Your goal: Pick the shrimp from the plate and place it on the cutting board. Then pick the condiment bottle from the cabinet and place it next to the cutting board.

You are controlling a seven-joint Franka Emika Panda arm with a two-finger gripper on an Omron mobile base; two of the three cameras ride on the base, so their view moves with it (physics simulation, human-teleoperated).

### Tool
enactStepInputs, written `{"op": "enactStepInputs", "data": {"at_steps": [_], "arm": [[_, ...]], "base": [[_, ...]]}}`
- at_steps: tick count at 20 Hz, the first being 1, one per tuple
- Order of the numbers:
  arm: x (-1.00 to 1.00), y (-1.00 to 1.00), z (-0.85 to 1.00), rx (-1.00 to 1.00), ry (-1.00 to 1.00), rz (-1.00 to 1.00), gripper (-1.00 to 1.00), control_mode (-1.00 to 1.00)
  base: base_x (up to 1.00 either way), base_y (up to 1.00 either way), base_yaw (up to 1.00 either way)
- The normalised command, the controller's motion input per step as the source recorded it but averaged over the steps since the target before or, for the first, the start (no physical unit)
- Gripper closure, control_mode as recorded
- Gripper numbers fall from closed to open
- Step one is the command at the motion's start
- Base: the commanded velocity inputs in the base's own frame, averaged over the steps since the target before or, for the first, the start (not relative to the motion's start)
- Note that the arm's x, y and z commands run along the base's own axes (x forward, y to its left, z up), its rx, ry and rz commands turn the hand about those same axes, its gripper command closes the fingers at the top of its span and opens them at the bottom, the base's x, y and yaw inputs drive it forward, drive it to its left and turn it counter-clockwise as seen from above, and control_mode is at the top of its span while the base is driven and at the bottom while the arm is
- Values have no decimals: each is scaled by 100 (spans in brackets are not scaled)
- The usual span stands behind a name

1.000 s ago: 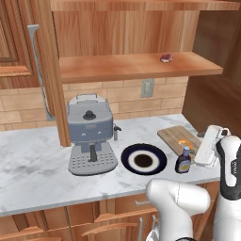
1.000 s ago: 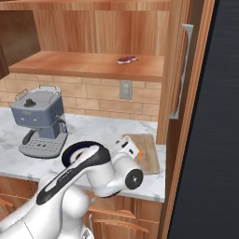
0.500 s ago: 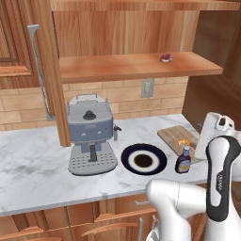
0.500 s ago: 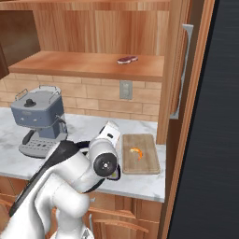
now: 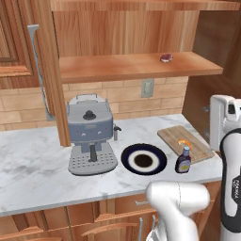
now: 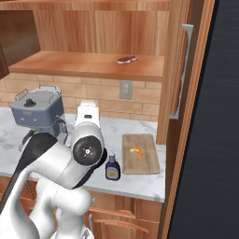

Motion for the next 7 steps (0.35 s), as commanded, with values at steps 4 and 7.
{"op": "enactStepInputs", "data": {"at_steps": [4, 7], "arm": [[-76, 4, 60, -47, -19, 15, -100, -100], [-93, 15, 19, -39, -15, 11, -100, -100]], "base": [[0, 0, 0], [0, 0, 0]]}}
